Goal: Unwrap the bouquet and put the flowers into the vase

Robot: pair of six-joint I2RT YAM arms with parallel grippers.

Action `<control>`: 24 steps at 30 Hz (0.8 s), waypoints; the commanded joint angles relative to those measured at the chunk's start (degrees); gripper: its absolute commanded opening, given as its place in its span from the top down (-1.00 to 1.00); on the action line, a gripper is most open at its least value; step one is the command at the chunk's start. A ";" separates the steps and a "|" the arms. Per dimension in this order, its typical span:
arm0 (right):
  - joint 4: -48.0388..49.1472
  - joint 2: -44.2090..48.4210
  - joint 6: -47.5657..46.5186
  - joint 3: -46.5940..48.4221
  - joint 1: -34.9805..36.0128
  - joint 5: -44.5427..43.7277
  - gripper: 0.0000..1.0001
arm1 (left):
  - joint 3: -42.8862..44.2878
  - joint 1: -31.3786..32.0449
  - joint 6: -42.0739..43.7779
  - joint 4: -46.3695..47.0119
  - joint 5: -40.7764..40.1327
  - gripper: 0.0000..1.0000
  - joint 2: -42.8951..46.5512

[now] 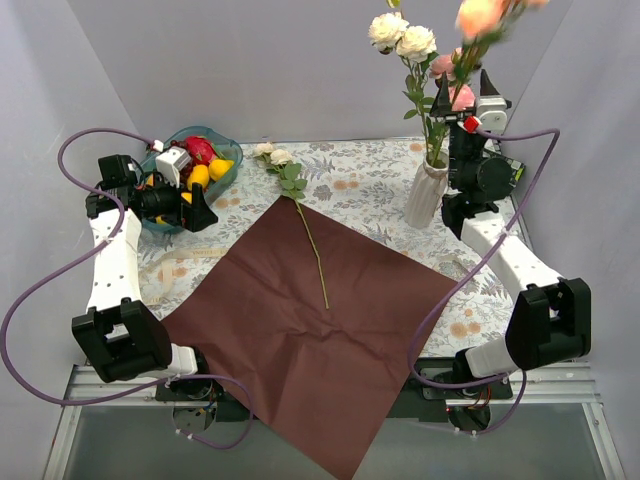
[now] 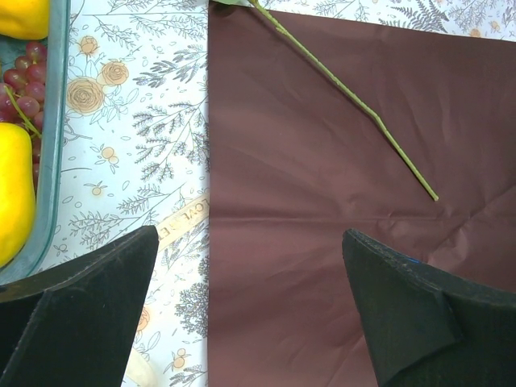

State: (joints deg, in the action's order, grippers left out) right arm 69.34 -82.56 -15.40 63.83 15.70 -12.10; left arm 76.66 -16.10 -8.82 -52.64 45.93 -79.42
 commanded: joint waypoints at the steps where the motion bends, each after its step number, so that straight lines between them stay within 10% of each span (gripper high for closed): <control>1: -8.77 5.39 0.28 1.39 1.52 -5.30 -0.56 | 0.86 0.19 0.30 -0.53 1.79 -0.96 2.07; 11: -29.22 12.34 2.57 7.70 6.43 -4.16 -0.80 | 0.42 0.10 -0.93 0.17 2.49 -0.96 2.69; 24: -53.42 3.73 -8.08 17.72 40.80 -21.05 -0.88 | -1.34 0.10 -3.40 1.23 2.76 -0.96 2.78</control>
State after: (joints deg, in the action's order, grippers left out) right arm 22.31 -75.88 -21.89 79.02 52.64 -28.14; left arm 76.20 -16.10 -11.79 -51.86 47.57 -78.87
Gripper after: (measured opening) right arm 0.930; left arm 0.982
